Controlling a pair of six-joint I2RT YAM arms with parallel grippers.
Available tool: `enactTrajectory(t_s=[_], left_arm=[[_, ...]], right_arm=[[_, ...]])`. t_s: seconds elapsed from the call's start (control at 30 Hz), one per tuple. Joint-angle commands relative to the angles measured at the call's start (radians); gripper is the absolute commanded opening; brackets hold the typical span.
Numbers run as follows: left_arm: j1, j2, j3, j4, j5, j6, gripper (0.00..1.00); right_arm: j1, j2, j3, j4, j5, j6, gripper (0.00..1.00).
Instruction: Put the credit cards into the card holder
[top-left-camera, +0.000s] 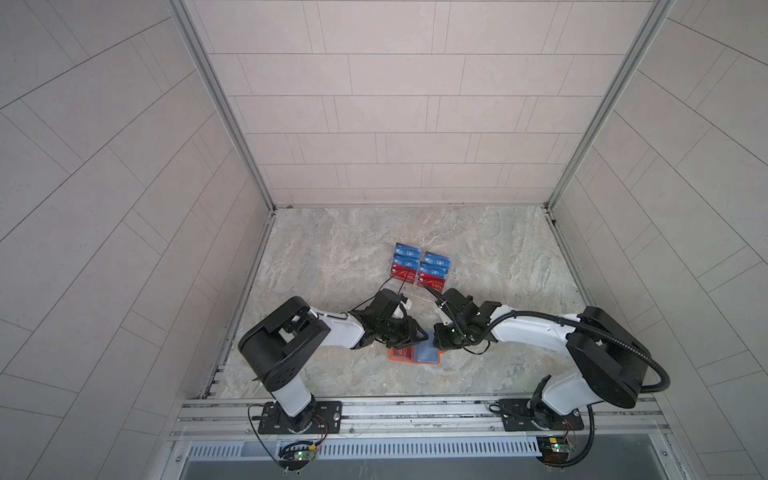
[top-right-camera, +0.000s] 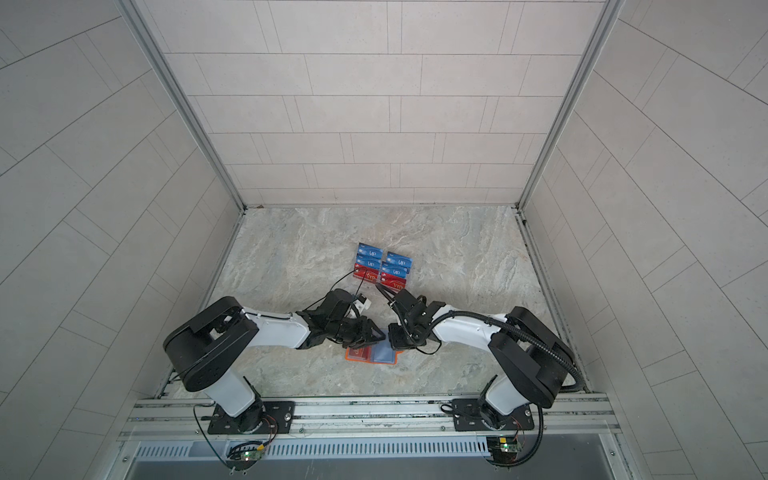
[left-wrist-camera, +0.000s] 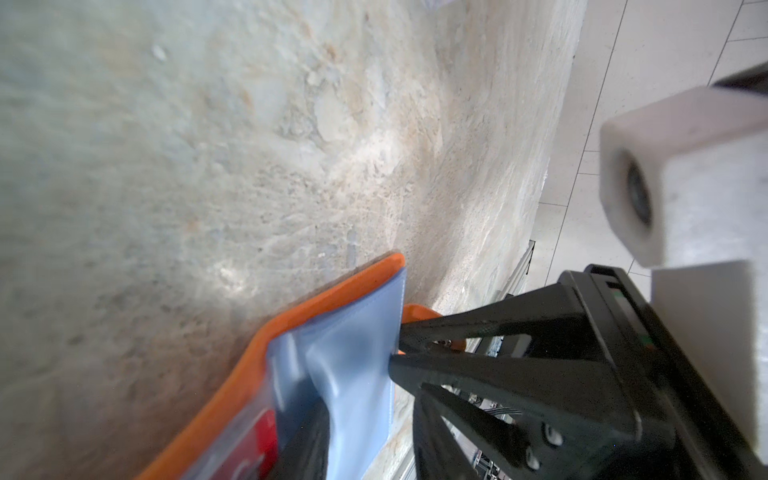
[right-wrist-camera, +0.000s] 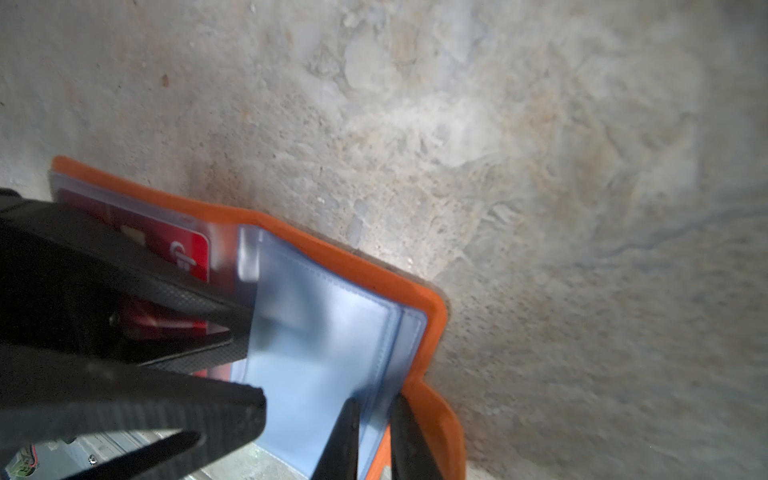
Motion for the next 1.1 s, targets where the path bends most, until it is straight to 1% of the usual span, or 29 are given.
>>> enactTrajectory(t_s=[0.0, 0.23, 0.37, 0.53, 0.6, 0.7, 0.83, 0.97, 1.07], left_arm=[[-0.007, 0.019, -0.041, -0.004, -0.018, -0.041, 0.38], [-0.008, 0.010, -0.078, 0.034, -0.013, -0.078, 0.38], [-0.009, 0.025, -0.092, 0.093, 0.011, -0.113, 0.34], [-0.009, 0.028, -0.074, 0.092, 0.017, -0.103, 0.33], [-0.009, 0.037, -0.064, 0.097, 0.024, -0.101, 0.31], [-0.010, 0.047, -0.056, 0.100, 0.033, -0.102, 0.24], [-0.010, 0.044, -0.055, 0.102, 0.027, -0.102, 0.23], [-0.010, 0.040, -0.060, 0.101, 0.017, -0.103, 0.14], [-0.009, 0.039, -0.056, 0.095, 0.019, -0.103, 0.09]], right_arm=[[0.006, 0.050, -0.020, 0.023, 0.025, 0.008, 0.18], [0.005, 0.050, -0.017, 0.026, 0.027, 0.005, 0.18], [0.007, 0.056, -0.017, 0.029, 0.021, 0.005, 0.18], [0.008, 0.042, -0.021, 0.027, 0.017, 0.007, 0.17], [0.009, 0.039, -0.020, 0.031, 0.015, 0.008, 0.17], [0.008, 0.039, -0.020, 0.043, 0.007, 0.017, 0.17], [0.008, 0.039, -0.017, 0.050, -0.003, 0.020, 0.17], [0.009, 0.037, -0.006, 0.037, -0.004, 0.014, 0.17], [0.009, 0.019, -0.007, 0.034, 0.001, 0.016, 0.17]])
